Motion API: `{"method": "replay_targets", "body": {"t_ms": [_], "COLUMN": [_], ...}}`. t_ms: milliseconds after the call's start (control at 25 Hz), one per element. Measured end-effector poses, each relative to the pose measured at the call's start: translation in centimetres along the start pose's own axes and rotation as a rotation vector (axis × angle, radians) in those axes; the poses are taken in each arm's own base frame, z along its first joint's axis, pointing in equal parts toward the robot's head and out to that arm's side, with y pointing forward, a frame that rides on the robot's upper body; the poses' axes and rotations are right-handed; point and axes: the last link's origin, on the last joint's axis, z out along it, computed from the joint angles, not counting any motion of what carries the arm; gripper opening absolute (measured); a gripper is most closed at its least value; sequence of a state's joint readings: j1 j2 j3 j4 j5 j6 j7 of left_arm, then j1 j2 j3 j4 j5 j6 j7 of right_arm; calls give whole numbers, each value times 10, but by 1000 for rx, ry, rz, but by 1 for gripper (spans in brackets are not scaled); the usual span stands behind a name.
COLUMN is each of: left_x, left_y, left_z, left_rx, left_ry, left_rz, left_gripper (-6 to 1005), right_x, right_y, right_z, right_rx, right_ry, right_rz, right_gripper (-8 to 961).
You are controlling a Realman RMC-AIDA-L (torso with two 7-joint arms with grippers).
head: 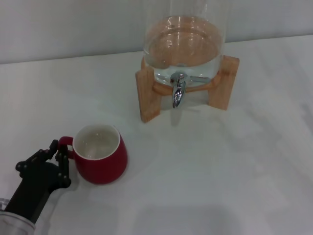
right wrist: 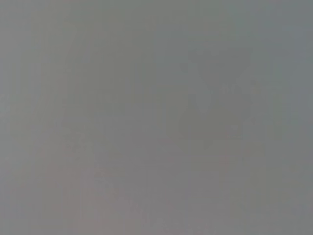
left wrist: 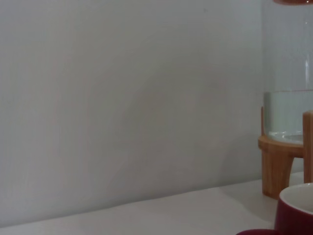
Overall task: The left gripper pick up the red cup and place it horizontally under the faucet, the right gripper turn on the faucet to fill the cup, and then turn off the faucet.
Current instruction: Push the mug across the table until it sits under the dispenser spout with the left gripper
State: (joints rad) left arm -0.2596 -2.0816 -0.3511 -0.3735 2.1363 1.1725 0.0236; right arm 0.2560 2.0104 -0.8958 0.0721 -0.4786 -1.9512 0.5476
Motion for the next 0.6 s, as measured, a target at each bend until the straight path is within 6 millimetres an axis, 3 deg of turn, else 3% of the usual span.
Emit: {"method": "replay_targets", "body": {"t_ms": [600], "left_x": [13], "left_y": [-2], "left_z": [34], "left_rx": [-95], "left_ry": [7], "left_rz": [32], "left_gripper": [121], "right_x": [0], "right_y": [1], "right_z": [3], "right_rx": [-7], "right_ry": [-7], "right_rz": [0], "right_gripper": [759]}}
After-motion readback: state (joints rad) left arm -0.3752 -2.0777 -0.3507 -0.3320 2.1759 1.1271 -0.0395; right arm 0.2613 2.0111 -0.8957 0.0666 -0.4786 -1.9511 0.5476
